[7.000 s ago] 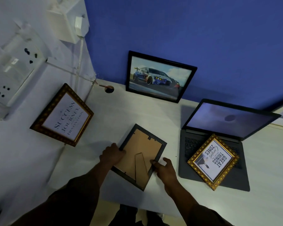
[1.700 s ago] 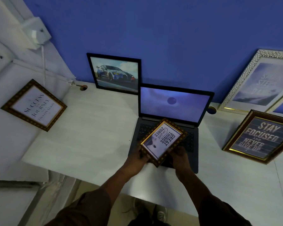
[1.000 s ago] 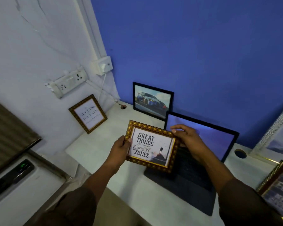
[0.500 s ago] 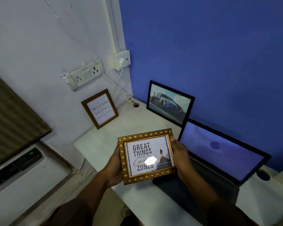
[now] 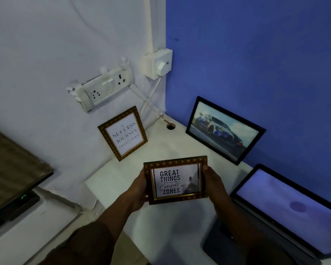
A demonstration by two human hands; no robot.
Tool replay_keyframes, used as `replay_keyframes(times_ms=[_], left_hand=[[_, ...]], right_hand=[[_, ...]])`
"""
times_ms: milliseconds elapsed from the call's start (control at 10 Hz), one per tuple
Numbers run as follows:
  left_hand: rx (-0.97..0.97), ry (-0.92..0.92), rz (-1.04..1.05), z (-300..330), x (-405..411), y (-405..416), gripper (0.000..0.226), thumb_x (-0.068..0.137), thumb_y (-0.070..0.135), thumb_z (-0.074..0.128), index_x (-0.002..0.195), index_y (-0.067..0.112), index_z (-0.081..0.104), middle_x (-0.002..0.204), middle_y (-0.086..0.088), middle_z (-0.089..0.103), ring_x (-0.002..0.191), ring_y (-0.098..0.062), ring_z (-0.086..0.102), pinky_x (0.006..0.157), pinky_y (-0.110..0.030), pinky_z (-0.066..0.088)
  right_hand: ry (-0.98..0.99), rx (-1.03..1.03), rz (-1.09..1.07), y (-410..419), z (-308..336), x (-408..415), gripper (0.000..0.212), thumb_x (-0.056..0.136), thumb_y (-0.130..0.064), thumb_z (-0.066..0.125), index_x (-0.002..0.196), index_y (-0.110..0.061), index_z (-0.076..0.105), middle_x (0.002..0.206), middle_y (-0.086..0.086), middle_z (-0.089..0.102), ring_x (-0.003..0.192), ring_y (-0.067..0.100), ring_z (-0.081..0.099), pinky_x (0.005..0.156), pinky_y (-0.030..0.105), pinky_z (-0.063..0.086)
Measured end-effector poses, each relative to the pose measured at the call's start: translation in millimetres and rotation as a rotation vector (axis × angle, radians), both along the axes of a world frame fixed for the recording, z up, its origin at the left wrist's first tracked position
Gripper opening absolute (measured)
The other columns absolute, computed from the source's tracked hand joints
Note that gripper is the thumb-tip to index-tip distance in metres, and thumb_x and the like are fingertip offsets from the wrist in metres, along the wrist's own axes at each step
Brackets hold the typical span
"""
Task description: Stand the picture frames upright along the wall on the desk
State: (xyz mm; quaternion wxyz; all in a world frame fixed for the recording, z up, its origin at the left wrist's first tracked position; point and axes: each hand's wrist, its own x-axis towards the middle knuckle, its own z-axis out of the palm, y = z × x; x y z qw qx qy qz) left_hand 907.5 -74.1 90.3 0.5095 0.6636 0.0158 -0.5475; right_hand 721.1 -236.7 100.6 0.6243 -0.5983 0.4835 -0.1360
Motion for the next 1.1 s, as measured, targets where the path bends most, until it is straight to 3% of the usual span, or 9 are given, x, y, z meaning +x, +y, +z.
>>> replay_keyframes(times_ms=[100,200,400,500,600,800,900,1000,1100], left_hand=[[0.046,-0.015,0.051,-16.3,36.1,-16.4,0.073,0.095,0.073,0.029,0.116,0.022,0.076,0.108,-0.005,0.08,0.106,-0.03,0.071,0.081,-0.04,0.055],[0.003,0.005,0.114,-33.6,64.0,-38.5,0.072,0.1,0.065,0.026,0.117,0.014,0.074,0.1,-0.01,0.081,0.097,-0.033,0.075,0.09,-0.05,0.058],[-0.078,0.031,0.186,-49.1,91.7,-73.0,0.061,0.102,0.06,0.026,0.102,0.019,0.071,0.09,-0.008,0.08,0.087,-0.028,0.074,0.086,-0.045,0.057],[-0.093,0.08,0.149,-63.9,98.2,-75.2,0.066,0.101,0.062,0.021,0.105,0.02,0.071,0.091,-0.005,0.081,0.088,-0.025,0.076,0.083,-0.042,0.058],[-0.081,0.107,0.111,-75.8,99.7,-72.9,0.071,0.099,0.067,0.019,0.116,0.02,0.07,0.103,-0.009,0.08,0.096,-0.029,0.076,0.091,-0.051,0.058],[0.009,0.085,0.084,-94.9,90.7,-65.0,0.075,0.1,0.064,0.019,0.122,0.012,0.069,0.087,-0.001,0.081,0.08,-0.015,0.077,0.074,-0.033,0.054],[0.014,0.074,0.11,-90.6,90.7,-63.6,0.077,0.101,0.062,0.018,0.129,0.008,0.066,0.085,0.001,0.08,0.08,-0.015,0.076,0.078,-0.034,0.054],[0.012,0.054,0.15,-85.2,87.8,-63.8,0.072,0.104,0.058,0.018,0.131,0.007,0.062,0.103,-0.007,0.075,0.085,-0.017,0.069,0.096,-0.037,0.046],[0.036,0.026,0.202,-73.4,82.7,-58.5,0.061,0.105,0.055,0.02,0.12,0.011,0.058,0.105,-0.009,0.07,0.085,-0.017,0.063,0.093,-0.035,0.038]], right_hand=[[0.064,0.05,0.052,-6.3,0.9,23.7,0.05,0.099,-0.064,0.032,0.117,-0.032,0.067,0.107,-0.01,0.072,0.095,0.005,0.068,0.073,0.019,0.049],[0.027,0.169,0.041,-11.7,-7.8,48.4,0.045,0.1,-0.062,0.031,0.128,-0.036,0.055,0.116,-0.013,0.065,0.102,0.0,0.062,0.081,0.018,0.047],[-0.042,0.229,-0.096,-26.8,-12.6,82.7,0.038,0.106,-0.051,0.027,0.127,-0.03,0.051,0.101,-0.017,0.061,0.091,-0.004,0.057,0.101,0.027,0.039],[-0.071,0.258,-0.117,-31.7,-19.2,89.4,0.04,0.105,-0.053,0.025,0.131,-0.033,0.047,0.111,-0.01,0.061,0.094,-0.005,0.057,0.103,0.03,0.038],[-0.075,0.273,-0.112,-31.5,-28.1,89.3,0.035,0.106,-0.052,0.023,0.131,-0.038,0.043,0.114,-0.011,0.06,0.096,-0.004,0.057,0.107,0.032,0.037],[-0.019,0.288,-0.14,-20.4,-41.7,80.3,0.036,0.106,-0.049,0.024,0.121,-0.034,0.053,0.101,-0.019,0.062,0.092,-0.004,0.059,0.105,0.03,0.038],[0.009,0.263,-0.138,-18.0,-42.0,80.0,0.031,0.107,-0.048,0.022,0.11,-0.042,0.052,0.102,-0.022,0.059,0.092,-0.004,0.057,0.103,0.031,0.035],[0.037,0.199,-0.127,-18.6,-45.8,75.6,0.027,0.106,-0.05,0.024,0.104,-0.048,0.051,0.109,-0.016,0.058,0.097,-0.003,0.055,0.102,0.031,0.033],[0.046,0.161,-0.125,-18.0,-44.6,68.0,0.027,0.105,-0.054,0.025,0.113,-0.048,0.051,0.129,-0.007,0.054,0.121,0.011,0.053,0.112,0.036,0.031]])
